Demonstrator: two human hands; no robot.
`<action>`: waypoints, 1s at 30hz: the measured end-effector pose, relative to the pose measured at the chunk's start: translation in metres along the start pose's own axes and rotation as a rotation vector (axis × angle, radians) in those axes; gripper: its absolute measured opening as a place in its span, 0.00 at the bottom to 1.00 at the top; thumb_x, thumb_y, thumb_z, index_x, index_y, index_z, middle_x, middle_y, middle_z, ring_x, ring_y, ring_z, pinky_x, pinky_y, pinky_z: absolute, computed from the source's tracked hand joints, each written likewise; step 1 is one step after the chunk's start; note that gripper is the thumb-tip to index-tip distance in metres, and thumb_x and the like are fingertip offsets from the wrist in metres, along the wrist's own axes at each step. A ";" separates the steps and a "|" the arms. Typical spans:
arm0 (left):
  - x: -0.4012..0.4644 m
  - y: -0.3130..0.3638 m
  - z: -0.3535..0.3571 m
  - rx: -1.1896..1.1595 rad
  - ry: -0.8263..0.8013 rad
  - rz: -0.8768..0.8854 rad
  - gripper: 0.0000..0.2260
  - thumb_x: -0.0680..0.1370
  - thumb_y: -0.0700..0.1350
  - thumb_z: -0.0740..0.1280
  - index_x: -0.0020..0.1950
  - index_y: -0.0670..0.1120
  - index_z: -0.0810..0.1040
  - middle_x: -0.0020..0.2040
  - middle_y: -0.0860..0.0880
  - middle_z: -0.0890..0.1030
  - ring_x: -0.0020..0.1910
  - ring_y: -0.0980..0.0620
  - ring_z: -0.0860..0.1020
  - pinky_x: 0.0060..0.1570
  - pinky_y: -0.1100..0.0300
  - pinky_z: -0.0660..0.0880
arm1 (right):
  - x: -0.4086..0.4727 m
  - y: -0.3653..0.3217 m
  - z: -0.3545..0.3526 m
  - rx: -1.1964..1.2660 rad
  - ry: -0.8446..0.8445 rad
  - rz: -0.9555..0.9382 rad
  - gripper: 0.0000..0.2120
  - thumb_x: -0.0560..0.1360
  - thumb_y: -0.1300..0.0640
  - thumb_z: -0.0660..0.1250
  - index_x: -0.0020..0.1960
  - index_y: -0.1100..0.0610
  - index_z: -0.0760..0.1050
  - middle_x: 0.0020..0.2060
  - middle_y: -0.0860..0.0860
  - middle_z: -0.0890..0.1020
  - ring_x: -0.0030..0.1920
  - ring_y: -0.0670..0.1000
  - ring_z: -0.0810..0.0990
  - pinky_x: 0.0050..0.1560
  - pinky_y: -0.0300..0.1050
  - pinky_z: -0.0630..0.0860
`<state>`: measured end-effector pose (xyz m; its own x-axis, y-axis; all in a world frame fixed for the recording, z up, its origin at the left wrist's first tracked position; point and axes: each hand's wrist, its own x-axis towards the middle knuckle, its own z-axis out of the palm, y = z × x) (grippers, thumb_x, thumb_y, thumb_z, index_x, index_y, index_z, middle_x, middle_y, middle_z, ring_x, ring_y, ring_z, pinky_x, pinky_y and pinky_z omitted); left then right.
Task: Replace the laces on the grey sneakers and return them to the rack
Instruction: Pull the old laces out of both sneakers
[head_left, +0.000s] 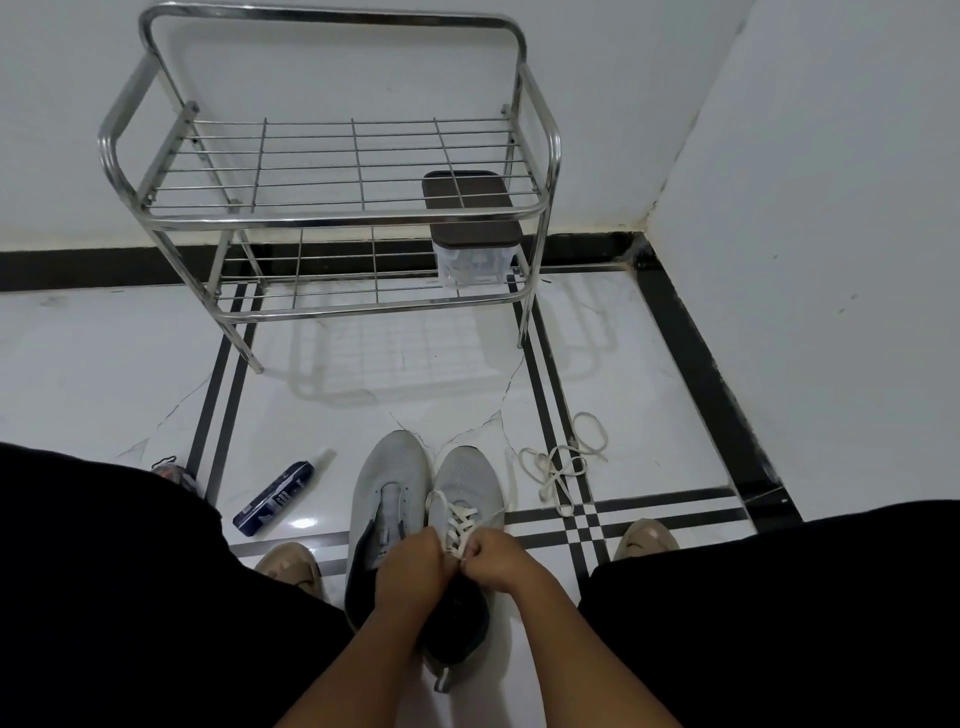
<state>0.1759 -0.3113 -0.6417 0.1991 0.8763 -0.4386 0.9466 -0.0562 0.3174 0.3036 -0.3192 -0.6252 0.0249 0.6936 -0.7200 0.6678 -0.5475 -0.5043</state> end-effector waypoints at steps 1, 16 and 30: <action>-0.001 0.000 -0.001 -0.032 0.003 -0.031 0.13 0.77 0.52 0.60 0.53 0.43 0.74 0.50 0.45 0.81 0.50 0.46 0.79 0.43 0.57 0.70 | 0.000 0.002 0.001 0.051 -0.006 0.015 0.13 0.73 0.62 0.62 0.32 0.51 0.66 0.34 0.52 0.74 0.34 0.48 0.72 0.34 0.38 0.68; 0.006 0.003 -0.024 -0.474 0.057 -0.269 0.13 0.75 0.56 0.60 0.42 0.46 0.72 0.33 0.48 0.81 0.29 0.50 0.79 0.38 0.57 0.77 | 0.010 0.002 -0.024 0.722 0.620 0.181 0.04 0.73 0.56 0.62 0.41 0.54 0.73 0.35 0.52 0.80 0.37 0.54 0.80 0.40 0.48 0.78; 0.001 0.015 -0.021 -0.156 -0.068 -0.126 0.12 0.76 0.52 0.66 0.53 0.45 0.74 0.51 0.46 0.79 0.52 0.46 0.78 0.50 0.56 0.74 | -0.001 0.008 -0.008 0.223 0.180 0.155 0.07 0.69 0.54 0.71 0.42 0.57 0.78 0.42 0.54 0.82 0.46 0.54 0.81 0.47 0.44 0.77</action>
<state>0.1848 -0.3014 -0.6197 0.1030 0.8373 -0.5370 0.9155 0.1313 0.3804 0.3143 -0.3203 -0.6249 0.2575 0.6547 -0.7107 0.4668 -0.7282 -0.5018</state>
